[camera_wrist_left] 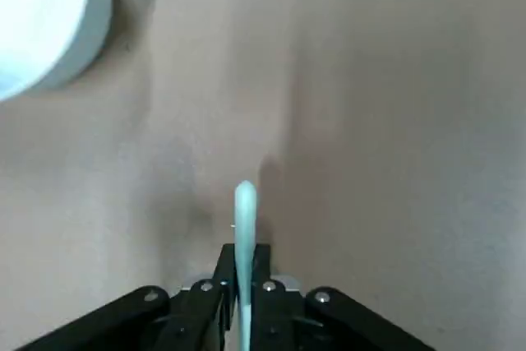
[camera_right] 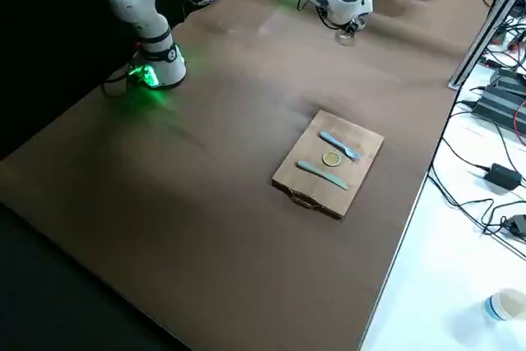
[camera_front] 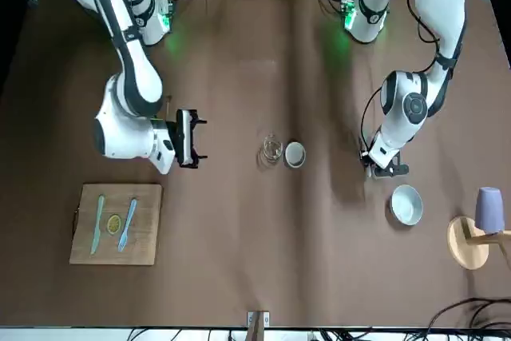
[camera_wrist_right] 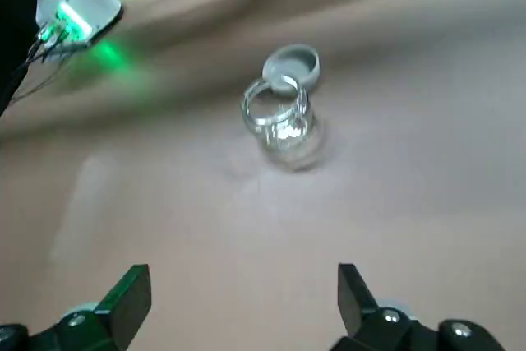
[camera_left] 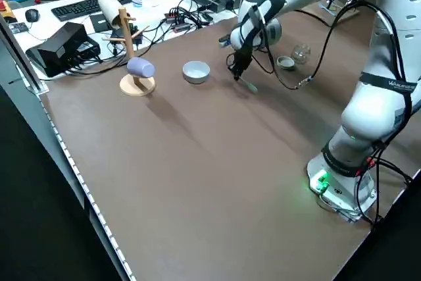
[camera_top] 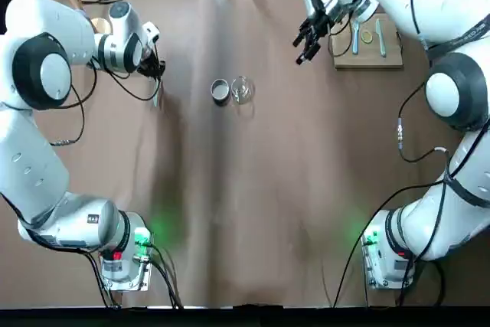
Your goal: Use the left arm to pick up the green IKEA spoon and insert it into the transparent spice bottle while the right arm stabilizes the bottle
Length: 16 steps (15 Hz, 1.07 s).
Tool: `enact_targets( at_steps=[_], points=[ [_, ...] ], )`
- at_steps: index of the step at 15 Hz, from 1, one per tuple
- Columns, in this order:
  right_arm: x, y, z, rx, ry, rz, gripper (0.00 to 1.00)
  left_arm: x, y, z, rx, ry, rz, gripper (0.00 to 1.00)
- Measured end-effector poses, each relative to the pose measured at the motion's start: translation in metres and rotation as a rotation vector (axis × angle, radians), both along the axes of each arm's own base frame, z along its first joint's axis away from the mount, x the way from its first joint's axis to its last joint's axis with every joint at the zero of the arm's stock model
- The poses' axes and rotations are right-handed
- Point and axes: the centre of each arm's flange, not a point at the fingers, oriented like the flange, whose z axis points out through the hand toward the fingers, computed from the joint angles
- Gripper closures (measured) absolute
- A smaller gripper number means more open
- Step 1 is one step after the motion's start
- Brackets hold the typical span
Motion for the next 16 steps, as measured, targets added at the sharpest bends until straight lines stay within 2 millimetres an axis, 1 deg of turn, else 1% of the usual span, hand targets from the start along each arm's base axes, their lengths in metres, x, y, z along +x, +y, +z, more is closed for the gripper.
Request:
enact_targets(
  at_steps=[1,3,4,6,7,9,10,12,14,16],
  points=[
    [-0.007,0.010,-0.008,0.039,-0.021,0.000,0.00,0.005,-0.001,0.011,0.002,0.003,-0.001,0.89],
    [-0.020,0.028,-0.028,0.121,-0.055,0.021,0.00,0.017,-0.004,0.041,0.009,0.015,-0.011,0.89],
    [-0.029,0.040,-0.058,0.217,-0.090,0.045,0.00,0.031,-0.015,0.074,0.012,0.028,-0.029,0.89],
    [-0.036,0.049,-0.094,0.300,-0.144,0.070,0.00,0.043,-0.034,0.102,0.010,0.037,-0.061,0.89],
    [-0.039,0.051,-0.111,0.331,-0.161,0.066,0.00,0.046,-0.045,0.111,0.010,0.042,-0.091,0.89],
    [-0.042,0.053,-0.140,0.368,-0.177,0.046,0.00,0.049,-0.061,0.121,0.008,0.045,-0.160,0.89],
    [-0.041,0.055,-0.148,0.380,-0.176,0.028,0.00,0.050,-0.066,0.121,0.007,0.045,-0.186,0.89],
    [-0.040,0.064,-0.160,0.405,-0.166,-0.014,0.00,0.051,-0.072,0.117,0.004,0.049,-0.230,0.89],
    [-0.040,0.080,-0.169,0.427,-0.158,-0.040,0.00,0.054,-0.078,0.111,-0.001,0.055,-0.263,0.89],
    [-0.041,0.095,-0.175,0.430,-0.161,-0.063,0.00,0.059,-0.089,0.102,-0.011,0.062,-0.283,0.89]
  ],
)
